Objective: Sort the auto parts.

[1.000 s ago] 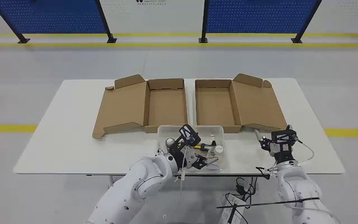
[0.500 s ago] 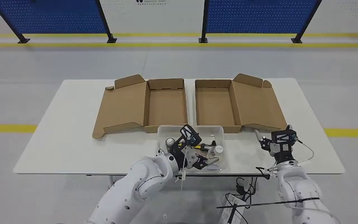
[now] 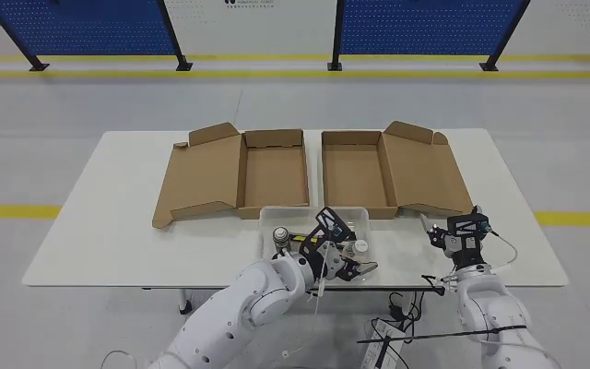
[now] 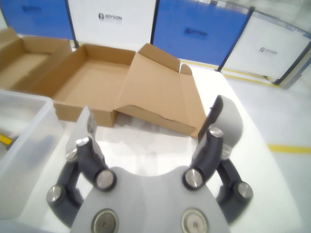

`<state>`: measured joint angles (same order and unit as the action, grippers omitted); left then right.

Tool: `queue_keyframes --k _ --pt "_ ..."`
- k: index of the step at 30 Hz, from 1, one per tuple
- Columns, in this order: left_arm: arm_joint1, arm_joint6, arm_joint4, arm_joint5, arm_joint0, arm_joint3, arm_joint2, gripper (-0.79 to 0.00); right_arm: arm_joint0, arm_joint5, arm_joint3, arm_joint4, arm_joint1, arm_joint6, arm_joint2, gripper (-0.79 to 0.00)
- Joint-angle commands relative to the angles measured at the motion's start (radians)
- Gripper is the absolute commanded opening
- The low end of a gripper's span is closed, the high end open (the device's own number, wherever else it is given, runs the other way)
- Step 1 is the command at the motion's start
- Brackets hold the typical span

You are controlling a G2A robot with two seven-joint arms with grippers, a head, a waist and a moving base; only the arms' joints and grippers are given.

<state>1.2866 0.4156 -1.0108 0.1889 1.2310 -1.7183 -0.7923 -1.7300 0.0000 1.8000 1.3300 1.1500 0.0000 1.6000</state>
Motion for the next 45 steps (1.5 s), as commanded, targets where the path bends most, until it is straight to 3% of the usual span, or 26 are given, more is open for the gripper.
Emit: queue_keyframes --k 1,21,27,29,31,37,45 --pt "0.005 -0.007 0.019 -0.003 -0.004 0.016 0.006 0.0 0.0 0.0 0.0 0.0 0.0 0.0 0.0 0.0" --pt "0.034 -0.012 0.072 0.006 -0.031 0.114 0.052 -0.006 0.0 0.0 0.0 0.0 0.0 0.0 0.0 0.0" --pt "0.041 -0.014 0.075 0.005 -0.037 0.133 0.056 -0.209 0.0 0.0 0.0 0.0 0.0 0.0 0.0 0.0" --pt "0.043 -0.018 0.079 0.0 -0.038 0.138 0.054 -0.311 0.0 0.0 0.0 0.0 0.0 0.0 0.0 0.0" --pt "0.044 -0.021 0.084 0.0 -0.039 0.141 0.053 -0.474 0.0 0.0 0.0 0.0 0.0 0.0 0.0 0.0" --pt "0.047 -0.016 0.077 0.004 -0.04 0.147 0.054 -0.785 0.0 0.0 0.0 0.0 0.0 0.0 0.0 0.0" --pt "0.043 -0.01 0.06 0.001 -0.025 0.113 0.03 -0.785 0.0 0.0 0.0 0.0 0.0 0.0 0.0 0.0"
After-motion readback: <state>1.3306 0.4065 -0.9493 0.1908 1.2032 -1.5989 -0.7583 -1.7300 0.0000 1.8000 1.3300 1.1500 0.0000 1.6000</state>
